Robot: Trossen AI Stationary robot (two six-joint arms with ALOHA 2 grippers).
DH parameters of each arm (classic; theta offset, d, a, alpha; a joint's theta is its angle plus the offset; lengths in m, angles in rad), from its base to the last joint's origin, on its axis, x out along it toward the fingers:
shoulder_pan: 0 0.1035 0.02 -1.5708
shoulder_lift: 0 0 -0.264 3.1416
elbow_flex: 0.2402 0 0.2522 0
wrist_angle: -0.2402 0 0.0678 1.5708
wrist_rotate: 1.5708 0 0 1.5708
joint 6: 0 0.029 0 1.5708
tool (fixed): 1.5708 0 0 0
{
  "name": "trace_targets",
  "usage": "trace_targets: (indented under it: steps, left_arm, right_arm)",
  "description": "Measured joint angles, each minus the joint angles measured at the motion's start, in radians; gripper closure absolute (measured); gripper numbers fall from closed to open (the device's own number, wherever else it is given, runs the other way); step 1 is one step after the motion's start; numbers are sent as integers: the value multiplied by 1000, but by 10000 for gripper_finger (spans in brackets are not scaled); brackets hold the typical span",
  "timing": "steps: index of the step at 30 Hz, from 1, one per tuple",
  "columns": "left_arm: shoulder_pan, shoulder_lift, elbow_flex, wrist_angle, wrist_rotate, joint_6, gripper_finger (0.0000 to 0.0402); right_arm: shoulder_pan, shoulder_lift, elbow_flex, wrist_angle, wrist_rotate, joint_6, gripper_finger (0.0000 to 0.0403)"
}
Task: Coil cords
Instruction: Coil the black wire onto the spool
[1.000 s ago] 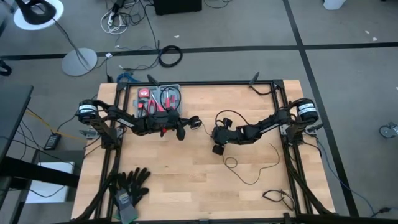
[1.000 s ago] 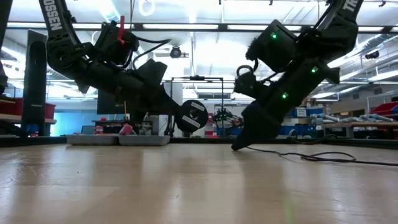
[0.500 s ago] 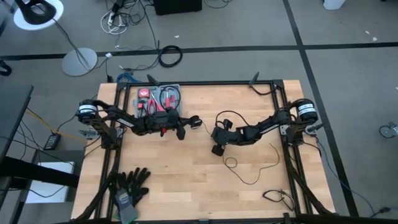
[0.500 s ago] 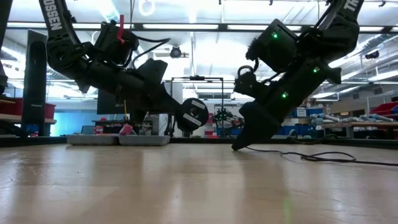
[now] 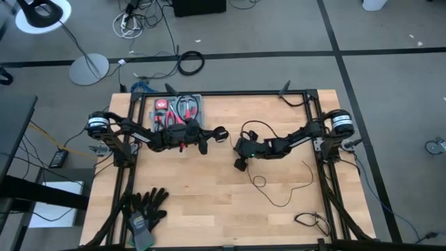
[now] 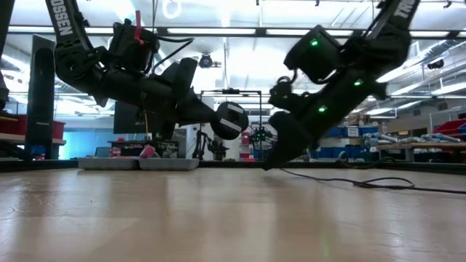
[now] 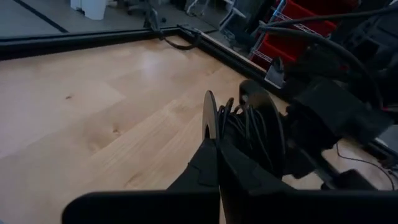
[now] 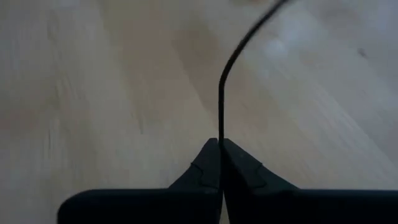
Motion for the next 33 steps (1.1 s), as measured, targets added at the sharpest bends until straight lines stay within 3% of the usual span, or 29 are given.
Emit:
trace_targets:
  steps: [5,10,21,33]
  left_arm:
    - [0,0,1,-6,-22,-26,401]
    - [-1,0,0,-22,-69,-31,401]
    - [-2,0,1,-163,-168,7,401]
    - [-2,-1,2,-212,-91,31,401]
  right_arm:
    - [-27,159,186,-22,-66,-119,402]
    - [-28,248,358,-112,-38,-157,402]
    - [-34,187,397,-98,-89,-199,403]
    - [-139,66,395,-140,-211,-172,402]
